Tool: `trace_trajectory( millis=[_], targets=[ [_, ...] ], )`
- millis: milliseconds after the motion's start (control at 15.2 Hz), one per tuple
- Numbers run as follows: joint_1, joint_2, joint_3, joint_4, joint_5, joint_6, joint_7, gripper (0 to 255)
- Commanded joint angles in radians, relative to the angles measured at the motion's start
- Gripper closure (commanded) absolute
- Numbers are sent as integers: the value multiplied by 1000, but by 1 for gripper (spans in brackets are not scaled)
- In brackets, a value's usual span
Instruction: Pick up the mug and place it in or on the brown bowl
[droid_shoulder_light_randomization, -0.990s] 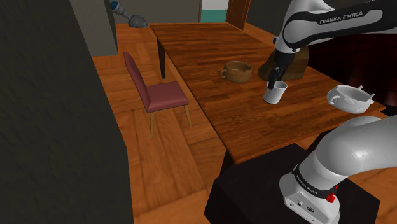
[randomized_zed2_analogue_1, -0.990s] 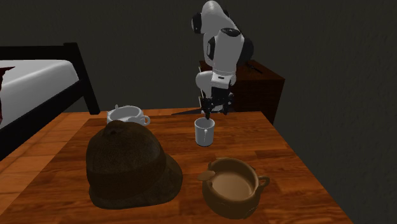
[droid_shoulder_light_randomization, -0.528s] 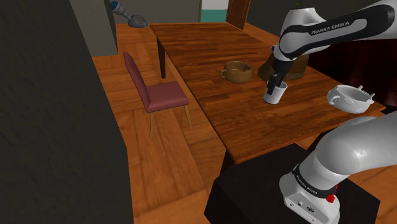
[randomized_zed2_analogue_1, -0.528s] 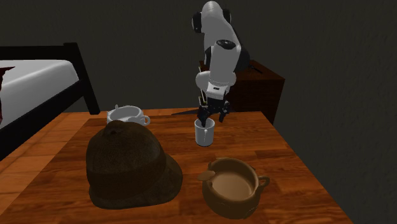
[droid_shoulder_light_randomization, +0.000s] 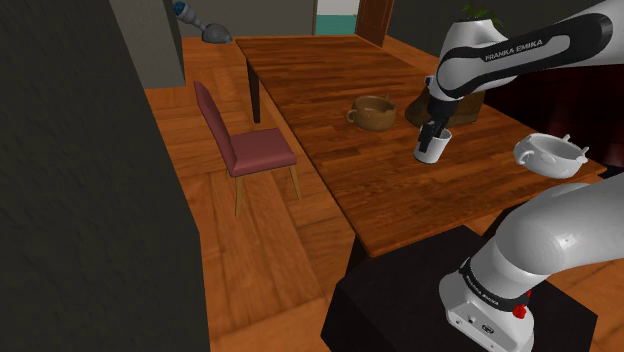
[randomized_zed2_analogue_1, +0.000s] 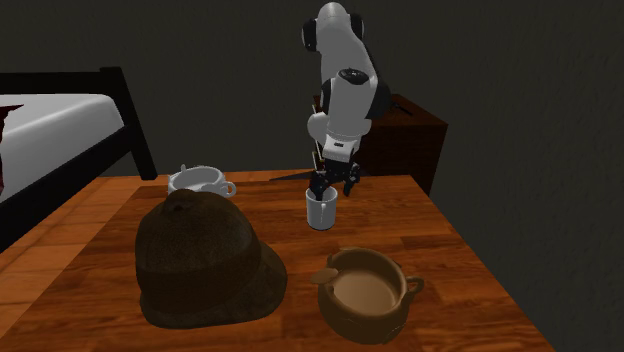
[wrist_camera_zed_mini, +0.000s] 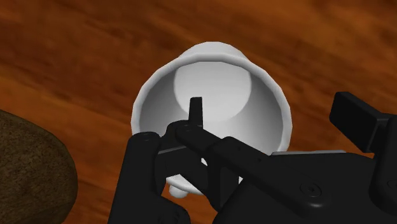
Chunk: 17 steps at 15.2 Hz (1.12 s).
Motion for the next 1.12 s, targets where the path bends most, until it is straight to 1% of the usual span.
trace_trajectory(
  millis=[0, 66, 660, 1056],
  targets=[
    [0, 0, 0, 0, 0, 0, 0, 0],
    [0, 0, 0, 0, 0, 0, 0, 255],
    [0, 0, 0, 0, 0, 0, 0, 255],
    [2, -37, 12, 55, 9, -92, -8, 255]
  ],
)
